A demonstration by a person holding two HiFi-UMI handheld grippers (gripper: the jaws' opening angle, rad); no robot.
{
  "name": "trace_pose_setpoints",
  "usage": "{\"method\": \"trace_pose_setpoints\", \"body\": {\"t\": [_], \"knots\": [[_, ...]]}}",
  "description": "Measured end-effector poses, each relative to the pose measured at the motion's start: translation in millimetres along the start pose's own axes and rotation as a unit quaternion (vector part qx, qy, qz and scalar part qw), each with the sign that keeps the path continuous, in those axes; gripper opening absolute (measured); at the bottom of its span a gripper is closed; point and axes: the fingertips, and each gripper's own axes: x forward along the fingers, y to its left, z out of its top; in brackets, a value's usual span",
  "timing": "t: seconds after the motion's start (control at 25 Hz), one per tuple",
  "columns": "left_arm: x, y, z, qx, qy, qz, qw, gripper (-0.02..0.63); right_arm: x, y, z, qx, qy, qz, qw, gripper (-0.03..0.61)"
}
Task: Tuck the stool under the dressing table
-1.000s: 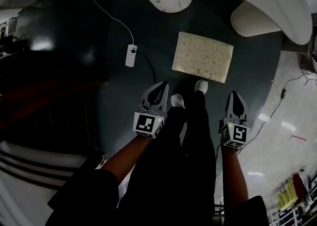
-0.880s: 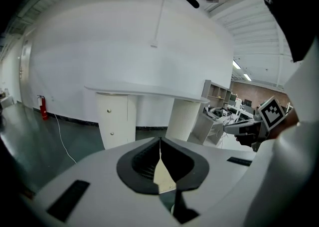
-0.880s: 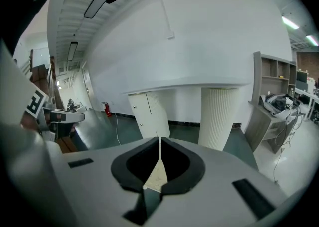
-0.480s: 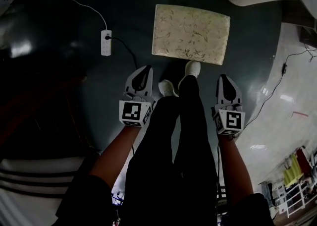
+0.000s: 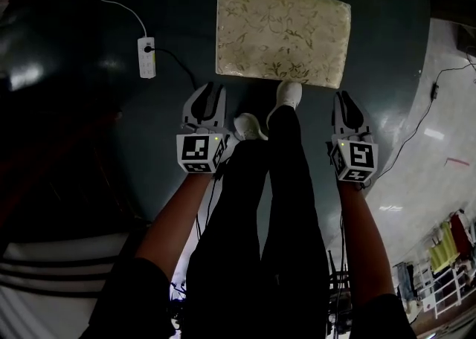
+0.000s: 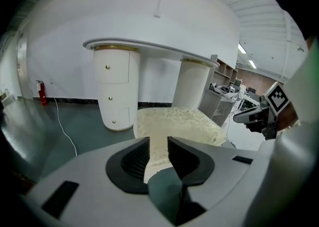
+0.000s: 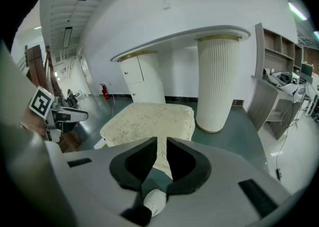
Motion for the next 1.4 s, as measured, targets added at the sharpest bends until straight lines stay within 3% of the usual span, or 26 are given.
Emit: {"method": "trace_pose_setpoints", "body": {"t": [0.08,0.16,0.4,0.64,0.84,1.4], "knots": [[11.5,4.0,-13.4,0.0,0.013,-0.006,0.9999,0.14,10.3,-3.6,-15.2,0.002,0.019,0.005,1.0,0.094],[23.4,9.4,-24.0,0.001,0.024,-0.005,0.9997,0.155,20.2,-9.6,-31.2,0.001,0.039,0.006,0.999,0.164],[54.2,28.9,-47.8,0.007,0.047,0.006,0.9989,0.195,46.3,-19.6,-58.5,-0.016,0.07,0.016,0.997,0.191],[62.2,15.7,-74.1,0.046,0.08,-0.035,0.9951,0.216,56.4,-15.9,-73.6,-0.031,0.089,0.024,0.995,0.198],[69.8,19.1,-71.2,0.044,0.076,-0.041,0.9953,0.215,56.7,-18.1,-75.3,-0.053,0.092,0.016,0.994,0.198],[75.0,19.8,-71.8,0.043,0.11,-0.061,0.9911,0.21,60.1,-18.7,-73.1,-0.052,0.068,-0.014,0.996,0.198]]}}
